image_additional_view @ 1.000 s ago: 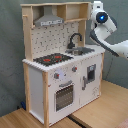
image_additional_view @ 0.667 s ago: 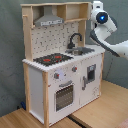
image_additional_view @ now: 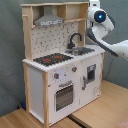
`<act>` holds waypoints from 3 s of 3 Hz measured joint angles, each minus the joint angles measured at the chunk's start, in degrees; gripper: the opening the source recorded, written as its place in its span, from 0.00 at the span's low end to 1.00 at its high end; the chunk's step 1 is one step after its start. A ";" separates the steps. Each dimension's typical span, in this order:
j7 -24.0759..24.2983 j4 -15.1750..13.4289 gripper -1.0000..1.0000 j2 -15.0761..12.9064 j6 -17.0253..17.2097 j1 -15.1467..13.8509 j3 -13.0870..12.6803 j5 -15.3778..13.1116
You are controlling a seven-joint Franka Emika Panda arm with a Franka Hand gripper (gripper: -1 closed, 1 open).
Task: Play with the kitchen
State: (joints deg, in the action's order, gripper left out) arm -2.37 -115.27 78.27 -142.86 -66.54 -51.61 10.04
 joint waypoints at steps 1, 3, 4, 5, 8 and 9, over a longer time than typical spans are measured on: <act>-1.47 5.62 1.00 0.05 -0.38 0.00 -0.67 -0.19; -6.37 8.96 1.00 7.79 -1.68 2.89 -1.83 -0.37; -6.94 8.73 1.00 8.68 -1.68 7.13 -5.67 -2.91; -6.96 7.82 1.00 8.67 -1.69 10.99 -9.17 -5.51; -12.31 1.30 1.00 8.28 -2.84 23.74 -17.50 -13.84; -15.60 -1.51 1.00 8.27 -3.71 27.34 -19.32 -15.58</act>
State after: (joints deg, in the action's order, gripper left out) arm -17.97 -116.78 86.55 -146.57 -39.19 -70.92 -5.54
